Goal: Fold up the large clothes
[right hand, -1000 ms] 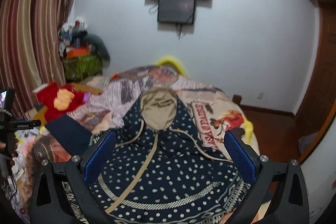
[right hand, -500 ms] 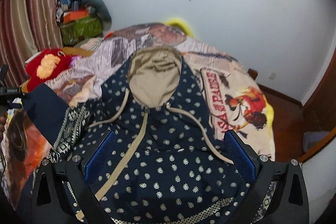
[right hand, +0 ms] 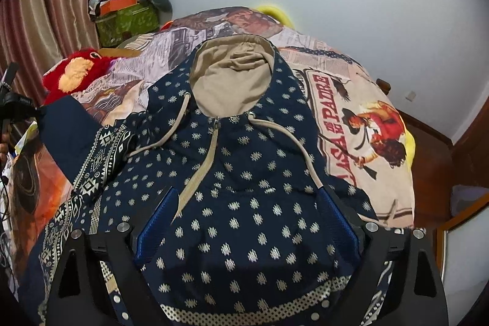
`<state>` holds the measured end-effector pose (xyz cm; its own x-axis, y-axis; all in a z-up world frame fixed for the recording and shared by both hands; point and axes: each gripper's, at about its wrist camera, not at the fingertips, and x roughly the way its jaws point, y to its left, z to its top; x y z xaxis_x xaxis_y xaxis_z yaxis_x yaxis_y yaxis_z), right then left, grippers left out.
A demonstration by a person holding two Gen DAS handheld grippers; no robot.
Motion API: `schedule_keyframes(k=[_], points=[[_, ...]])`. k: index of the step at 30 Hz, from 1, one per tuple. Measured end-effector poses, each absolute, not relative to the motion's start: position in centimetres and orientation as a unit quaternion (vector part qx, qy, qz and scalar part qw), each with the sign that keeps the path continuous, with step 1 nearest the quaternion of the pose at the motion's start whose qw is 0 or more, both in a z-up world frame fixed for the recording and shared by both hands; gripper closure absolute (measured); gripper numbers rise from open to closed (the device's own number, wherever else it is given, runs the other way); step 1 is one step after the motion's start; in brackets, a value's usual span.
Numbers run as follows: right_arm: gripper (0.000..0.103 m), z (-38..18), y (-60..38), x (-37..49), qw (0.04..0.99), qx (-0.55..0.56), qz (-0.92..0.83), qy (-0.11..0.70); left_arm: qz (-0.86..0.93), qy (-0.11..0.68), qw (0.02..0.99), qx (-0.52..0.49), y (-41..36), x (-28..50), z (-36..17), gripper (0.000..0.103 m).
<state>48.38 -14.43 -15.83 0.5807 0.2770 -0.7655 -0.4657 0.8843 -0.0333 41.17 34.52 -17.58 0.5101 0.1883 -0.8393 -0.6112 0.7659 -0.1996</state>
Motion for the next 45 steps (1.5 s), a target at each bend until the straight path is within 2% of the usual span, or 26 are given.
schedule_keyframes(k=[9, 15, 20, 25, 30, 34, 37, 40, 42, 45], points=[[0.012, -12.6, -17.5, 47.0, 0.894, -0.089, 0.201, 0.39, 0.118, 0.374, 0.91, -0.131, 21.4, 44.1, -7.2, 0.1], [0.012, -10.2, -19.9, 45.4, 0.904, -0.087, 0.196, 0.371, 0.026, 0.362, 0.93, -0.063, 10.5, 45.6, -4.6, 0.1], [0.012, -9.4, -22.6, 44.2, 0.908, -0.081, 0.183, 0.367, -0.048, 0.385, 0.922, -0.023, 2.5, 46.3, -6.7, 0.1], [0.012, -10.0, -25.2, 43.6, 0.906, -0.063, 0.17, 0.383, -0.096, 0.451, 0.888, -0.01, -3.7, 47.0, -12.8, 0.1], [0.012, -11.6, -27.0, 42.7, 0.899, -0.064, 0.157, 0.403, -0.125, 0.503, 0.855, 0.014, -7.6, 45.9, -18.5, 0.1], [0.012, -12.9, -27.7, 42.4, 0.893, -0.061, 0.151, 0.42, -0.142, 0.531, 0.835, 0.029, -9.0, 44.9, -20.5, 0.1], [0.012, -13.8, -27.8, 42.5, 0.886, -0.054, 0.152, 0.434, -0.141, 0.543, 0.827, 0.044, -8.9, 44.3, -20.0, 0.088], [0.012, -14.0, -27.3, 42.7, 0.883, -0.05, 0.157, 0.439, -0.144, 0.532, 0.833, 0.057, -7.6, 43.4, -18.3, 0.064], [0.012, -14.0, -26.6, 42.8, 0.882, -0.05, 0.163, 0.439, -0.135, 0.51, 0.847, 0.058, -5.5, 42.6, -16.5, 0.043], [0.012, -14.0, -25.2, 43.0, 0.88, -0.056, 0.173, 0.439, -0.117, 0.484, 0.866, 0.051, -1.4, 41.7, -14.2, 0.037]])
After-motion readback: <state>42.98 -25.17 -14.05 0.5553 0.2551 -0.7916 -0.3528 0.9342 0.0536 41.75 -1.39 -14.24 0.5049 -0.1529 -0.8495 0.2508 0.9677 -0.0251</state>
